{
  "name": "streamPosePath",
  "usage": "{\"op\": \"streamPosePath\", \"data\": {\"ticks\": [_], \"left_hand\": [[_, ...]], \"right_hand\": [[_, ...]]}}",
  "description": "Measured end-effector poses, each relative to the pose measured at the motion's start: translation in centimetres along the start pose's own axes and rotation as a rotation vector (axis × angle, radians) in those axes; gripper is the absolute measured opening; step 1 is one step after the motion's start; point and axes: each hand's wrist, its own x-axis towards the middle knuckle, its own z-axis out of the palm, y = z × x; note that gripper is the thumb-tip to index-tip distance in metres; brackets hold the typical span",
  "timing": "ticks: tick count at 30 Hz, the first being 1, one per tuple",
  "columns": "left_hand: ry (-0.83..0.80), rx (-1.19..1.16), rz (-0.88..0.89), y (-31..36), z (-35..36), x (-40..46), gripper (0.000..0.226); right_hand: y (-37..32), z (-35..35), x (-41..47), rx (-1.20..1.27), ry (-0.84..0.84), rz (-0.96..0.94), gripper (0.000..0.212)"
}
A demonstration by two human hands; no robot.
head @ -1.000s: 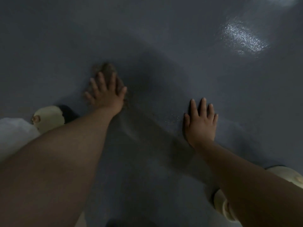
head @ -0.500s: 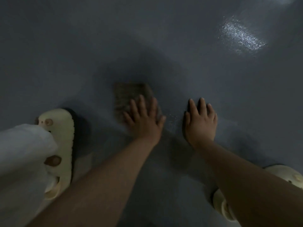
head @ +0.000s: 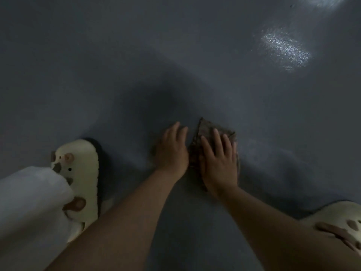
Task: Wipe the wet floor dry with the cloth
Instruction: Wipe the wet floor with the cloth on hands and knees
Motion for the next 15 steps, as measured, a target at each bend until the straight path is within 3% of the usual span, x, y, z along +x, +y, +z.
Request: {"op": "streamPosePath", "data": {"ticks": [2,5,11,15], "left_hand": [[-0.004,0.031,-0.171,-2.7,-1.2,0.5,0.055],[-0.028,0.071,-0.285,-5.7,-3.3,1.3,0.063],[-0.192,0.119,-0.388,-8.8,-5.6,2.4,0.089],[-0.212,0.088,-0.384,-9.1,-5.9,2.3,0.088]], "right_hand": [[-2.0,0.9,-0.7,-0.016,-0.076,0.129,0.065],[-2.5,1.4,-0.4,-0.041,-0.17,0.215,0.07],[-0.5,0.4,2.7,-0.11,-0.177,0.07,0.067],[-0.3,-1.6,8.5,-0.134,-0.156,0.037,0.056]]}}
